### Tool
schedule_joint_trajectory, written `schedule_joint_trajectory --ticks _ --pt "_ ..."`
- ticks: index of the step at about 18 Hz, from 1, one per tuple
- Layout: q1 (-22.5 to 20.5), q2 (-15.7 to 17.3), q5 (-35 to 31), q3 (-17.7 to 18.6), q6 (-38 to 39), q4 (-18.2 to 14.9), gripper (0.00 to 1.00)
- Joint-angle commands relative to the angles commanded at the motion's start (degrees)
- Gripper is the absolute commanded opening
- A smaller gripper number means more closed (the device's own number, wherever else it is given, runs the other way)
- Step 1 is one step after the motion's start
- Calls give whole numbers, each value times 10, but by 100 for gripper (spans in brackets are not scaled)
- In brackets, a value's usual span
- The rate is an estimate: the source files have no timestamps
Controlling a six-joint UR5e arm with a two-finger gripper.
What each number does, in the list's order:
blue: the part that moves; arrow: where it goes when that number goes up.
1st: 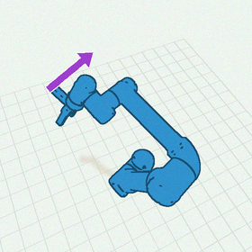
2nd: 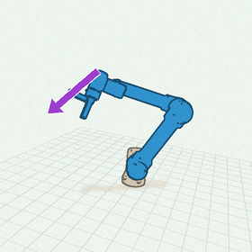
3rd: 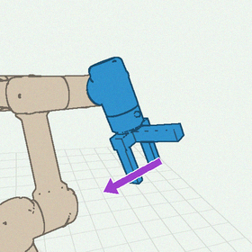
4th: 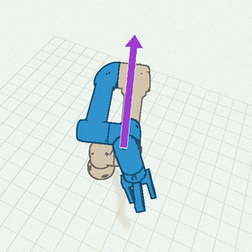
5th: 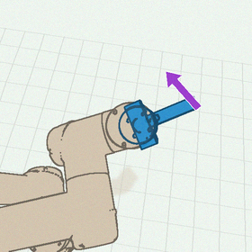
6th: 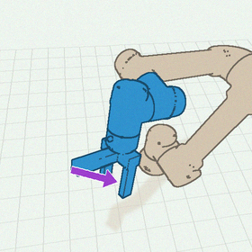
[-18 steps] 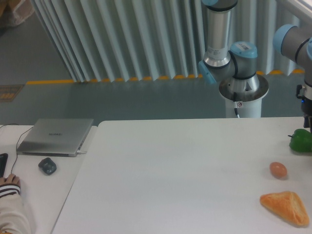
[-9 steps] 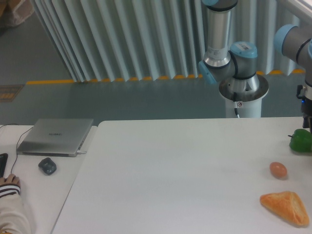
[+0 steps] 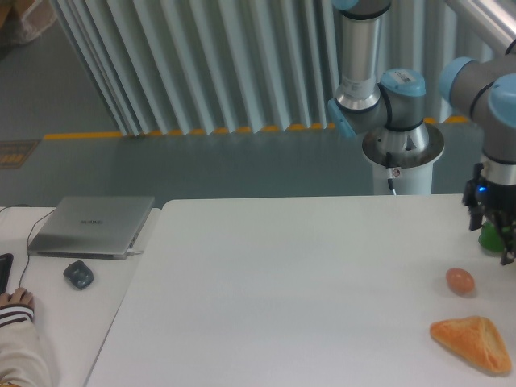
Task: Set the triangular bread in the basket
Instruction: 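Lower the gripper past the egg toward the triangular bread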
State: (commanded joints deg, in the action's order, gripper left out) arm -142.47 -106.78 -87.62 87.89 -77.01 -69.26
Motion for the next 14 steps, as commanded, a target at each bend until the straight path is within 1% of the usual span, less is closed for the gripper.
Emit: schedule_joint_trajectory --ticks 2,3,4,6,8,10,11,14 --pt "4 -8 -26 4 11 7 100" --pt "7 -13 -35 5 12 18 100" --pt "7 -25 -36 5 17 29 100" --pt "7 -50 -38 4 21 68 100" --pt "12 -73 -40 3 51 97 100" --pt "20 -89 -52 -3 67 130 100" --pt "22 -94 -63 -4 69 136 100" --pt "30 -98 -76 -6 70 137 100"
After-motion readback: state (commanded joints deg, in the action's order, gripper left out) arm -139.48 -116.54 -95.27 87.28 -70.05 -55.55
